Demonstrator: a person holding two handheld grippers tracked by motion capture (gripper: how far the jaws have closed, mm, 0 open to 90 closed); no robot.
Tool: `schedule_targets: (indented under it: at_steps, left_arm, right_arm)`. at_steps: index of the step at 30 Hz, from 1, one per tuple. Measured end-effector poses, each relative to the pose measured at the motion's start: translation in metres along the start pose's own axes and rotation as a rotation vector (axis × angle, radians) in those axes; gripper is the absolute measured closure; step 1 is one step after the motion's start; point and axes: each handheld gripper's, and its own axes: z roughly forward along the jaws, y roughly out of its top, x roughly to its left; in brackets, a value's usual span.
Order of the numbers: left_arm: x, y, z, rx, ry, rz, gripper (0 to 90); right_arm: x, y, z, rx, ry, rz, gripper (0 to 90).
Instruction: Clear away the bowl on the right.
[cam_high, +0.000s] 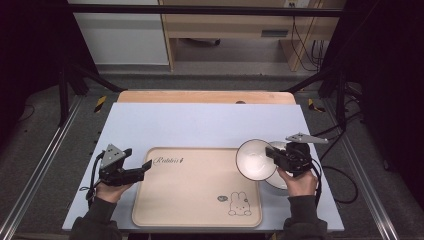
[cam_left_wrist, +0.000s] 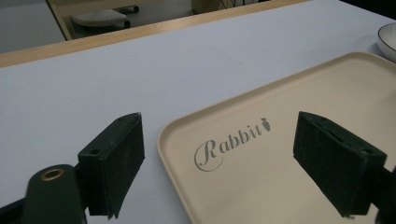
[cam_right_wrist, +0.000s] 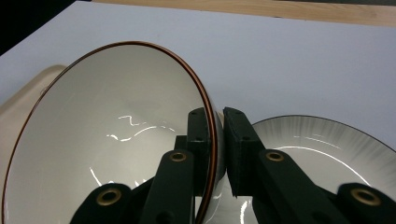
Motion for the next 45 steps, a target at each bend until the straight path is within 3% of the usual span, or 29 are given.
schedule_targets:
  at_steps: [17, 28, 45]
  left_arm:
    - [0.000, 0.000, 0.001, 0.004, 0.002, 0.000, 16.1]
    - [0.001, -0.001, 0.000, 0.002, 0.002, -0.004, 16.1]
    - [0.002, -0.001, 0.001, 0.004, 0.003, -0.008, 16.1]
  right_arm:
    - [0.017, 0.005, 0.015, 0.007, 0.037, -0.050, 81.4]
    - [0.035, 0.016, 0.031, 0.000, 0.083, -0.077, 81.4]
    - [0.050, 0.021, 0.054, 0.024, 0.113, -0.095, 81.4]
